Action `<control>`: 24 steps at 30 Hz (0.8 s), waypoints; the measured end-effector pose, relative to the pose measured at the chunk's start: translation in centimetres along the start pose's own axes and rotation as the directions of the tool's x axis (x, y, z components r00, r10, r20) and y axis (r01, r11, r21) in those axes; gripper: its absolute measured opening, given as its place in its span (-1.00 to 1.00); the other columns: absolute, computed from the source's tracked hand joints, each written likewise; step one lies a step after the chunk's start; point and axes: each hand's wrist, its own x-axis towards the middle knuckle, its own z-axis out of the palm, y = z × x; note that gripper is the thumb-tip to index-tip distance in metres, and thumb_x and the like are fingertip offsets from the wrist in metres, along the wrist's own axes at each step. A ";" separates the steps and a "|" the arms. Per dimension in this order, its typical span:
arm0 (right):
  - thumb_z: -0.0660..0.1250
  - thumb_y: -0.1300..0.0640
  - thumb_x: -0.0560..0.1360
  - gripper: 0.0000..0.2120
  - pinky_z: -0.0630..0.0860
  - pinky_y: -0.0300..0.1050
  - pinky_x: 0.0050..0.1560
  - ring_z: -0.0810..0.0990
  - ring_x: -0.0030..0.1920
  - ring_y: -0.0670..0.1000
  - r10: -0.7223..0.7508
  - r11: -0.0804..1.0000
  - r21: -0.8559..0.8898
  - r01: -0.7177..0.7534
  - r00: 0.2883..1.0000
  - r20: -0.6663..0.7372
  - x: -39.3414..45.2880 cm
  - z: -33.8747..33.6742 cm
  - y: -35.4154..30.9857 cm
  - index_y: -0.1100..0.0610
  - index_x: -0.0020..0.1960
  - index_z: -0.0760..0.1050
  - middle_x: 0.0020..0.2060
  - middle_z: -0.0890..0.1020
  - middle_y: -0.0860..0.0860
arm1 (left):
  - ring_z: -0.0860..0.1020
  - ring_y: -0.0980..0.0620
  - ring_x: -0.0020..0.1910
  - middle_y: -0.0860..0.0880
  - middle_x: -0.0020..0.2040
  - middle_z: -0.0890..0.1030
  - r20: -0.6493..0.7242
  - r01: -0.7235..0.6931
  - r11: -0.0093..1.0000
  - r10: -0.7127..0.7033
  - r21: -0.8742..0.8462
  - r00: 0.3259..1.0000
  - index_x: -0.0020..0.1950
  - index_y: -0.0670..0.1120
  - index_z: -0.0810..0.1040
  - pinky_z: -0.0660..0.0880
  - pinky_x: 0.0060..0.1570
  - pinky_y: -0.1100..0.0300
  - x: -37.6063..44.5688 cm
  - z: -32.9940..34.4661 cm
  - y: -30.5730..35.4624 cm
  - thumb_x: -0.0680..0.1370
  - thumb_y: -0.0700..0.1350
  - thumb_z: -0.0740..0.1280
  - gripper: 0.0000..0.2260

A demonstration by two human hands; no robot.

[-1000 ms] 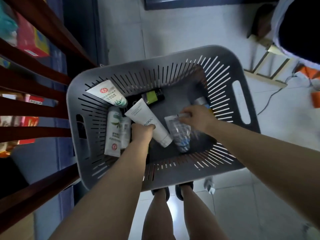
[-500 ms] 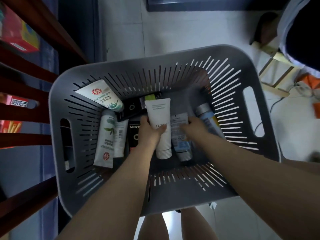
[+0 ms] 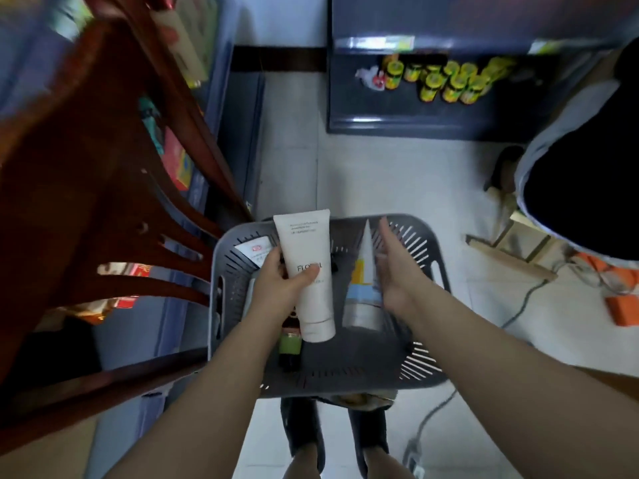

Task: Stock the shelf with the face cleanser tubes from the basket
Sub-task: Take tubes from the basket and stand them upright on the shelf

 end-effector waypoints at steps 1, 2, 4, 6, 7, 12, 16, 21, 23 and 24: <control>0.12 -0.27 0.50 -0.48 0.55 -0.25 -0.45 0.61 -0.47 -0.01 -0.014 1.000 -0.016 0.015 0.999 0.040 -2.0 0.6 -0.8 0.19 -0.20 0.52 -0.45 0.63 0.06 | 0.58 -0.04 0.07 -0.06 0.12 0.60 -0.007 -0.013 1.000 0.013 -0.005 1.000 0.17 0.00 0.43 0.53 0.00 0.05 -1.3 -0.2 1.3 0.47 -0.22 0.41 -0.67; 0.14 -0.24 0.50 -0.50 0.50 -0.29 -0.53 0.58 -0.55 -0.04 -0.034 0.999 -0.032 0.037 0.996 0.077 -4.0 1.2 -1.5 0.18 -0.25 0.49 -0.54 0.60 0.03 | 0.58 -0.05 0.07 -0.08 0.13 0.60 -0.020 -0.028 1.000 0.028 -0.014 0.999 0.16 -0.01 0.44 0.53 0.03 0.04 -2.6 -0.4 2.7 0.47 -0.23 0.41 -0.68; 0.22 -0.14 0.50 -0.63 0.46 -0.30 -0.57 0.55 -0.60 -0.06 -0.060 0.995 -0.075 0.070 0.989 0.133 -7.4 2.4 -2.8 0.16 -0.25 0.45 -0.59 0.56 0.00 | 0.59 -0.07 0.06 -0.11 0.14 0.61 -0.052 -0.075 0.997 0.074 -0.031 0.996 0.14 -0.05 0.46 0.53 0.08 0.00 -5.2 -1.0 5.7 0.46 -0.25 0.41 -0.69; 0.28 0.00 0.50 -0.75 0.48 -0.28 -0.55 0.52 -0.60 -0.06 -0.071 0.987 -0.135 0.092 0.985 0.156 -10.5 3.8 -4.2 0.13 -0.26 0.43 -0.59 0.54 -0.01 | 0.59 -0.08 0.07 -0.12 0.13 0.61 -0.090 -0.129 0.991 0.126 -0.028 0.988 0.16 -0.09 0.45 0.53 0.10 -0.01 -7.9 -1.8 8.9 0.44 -0.26 0.42 -0.68; 0.28 0.04 0.50 -0.78 0.48 -0.27 -0.53 0.51 -0.58 -0.05 -0.083 0.980 -0.166 0.111 0.982 0.167 -11.9 4.6 -4.9 0.12 -0.26 0.42 -0.57 0.52 -0.01 | 0.58 -0.09 0.08 -0.12 0.12 0.60 -0.115 -0.158 0.987 0.155 -0.024 0.981 0.16 -0.10 0.45 0.53 0.09 -0.01 -9.4 -2.3 10.6 0.44 -0.27 0.42 -0.67; 0.08 0.08 0.53 -0.79 0.54 -0.21 -0.44 0.54 -0.48 -0.03 -0.202 0.939 -0.182 0.291 0.897 0.394 -19.8 10.2 -9.5 0.16 -0.14 0.42 -0.44 0.60 0.03 | 0.59 -0.02 -0.03 -0.08 0.03 0.63 -0.249 -0.360 0.933 0.351 0.008 0.903 0.07 -0.08 0.47 0.53 -0.14 0.13 -17.8 -5.6 18.5 0.43 -0.25 0.44 -0.73; 0.02 0.20 0.53 -0.74 0.59 -0.14 -0.38 0.62 -0.32 0.03 -0.259 0.861 -0.191 0.472 0.730 0.632 -27.1 15.5 -12.3 0.18 -0.05 0.49 -0.21 0.66 0.10 | 0.60 0.00 0.06 -0.02 0.08 0.65 -0.365 -0.500 0.862 0.492 0.078 0.791 0.07 -0.06 0.51 0.53 0.02 0.07 -24.6 -8.5 23.0 0.34 -0.12 0.49 -0.66; 0.07 0.23 0.55 -0.77 0.61 -0.03 -0.40 0.67 -0.39 0.08 -0.303 0.842 -0.063 0.535 0.567 0.766 -34.8 21.5 -13.0 0.24 -0.02 0.49 -0.36 0.69 0.14 | 0.61 -0.01 -0.02 -0.02 0.07 0.64 -0.489 -0.603 0.776 0.605 0.184 0.629 0.15 -0.05 0.50 0.58 -0.10 0.11 -32.7 -11.8 27.5 0.40 -0.16 0.49 -0.64; 0.14 0.26 0.54 -0.86 0.59 -0.09 -0.49 0.63 -0.49 0.06 -0.342 0.808 -0.045 0.587 0.530 0.776 -37.7 24.0 -12.5 0.23 -0.09 0.46 -0.47 0.65 0.12 | 0.59 0.06 -0.15 0.00 0.06 0.63 -0.532 -0.628 0.745 0.635 0.227 0.561 0.15 -0.05 0.49 0.53 -0.26 0.30 -36.0 -13.1 29.0 0.42 -0.17 0.47 -0.66; 0.16 0.28 0.53 -0.88 0.57 -0.12 -0.52 0.62 -0.52 0.03 -0.362 0.782 -0.030 0.622 0.493 0.791 -39.1 25.2 -12.2 0.23 -0.12 0.46 -0.50 0.64 0.09 | 0.60 0.08 -0.12 0.02 0.06 0.63 -0.553 -0.632 0.736 0.640 0.242 0.533 0.14 -0.05 0.48 0.54 -0.21 0.30 -37.6 -13.8 29.6 0.42 -0.17 0.46 -0.67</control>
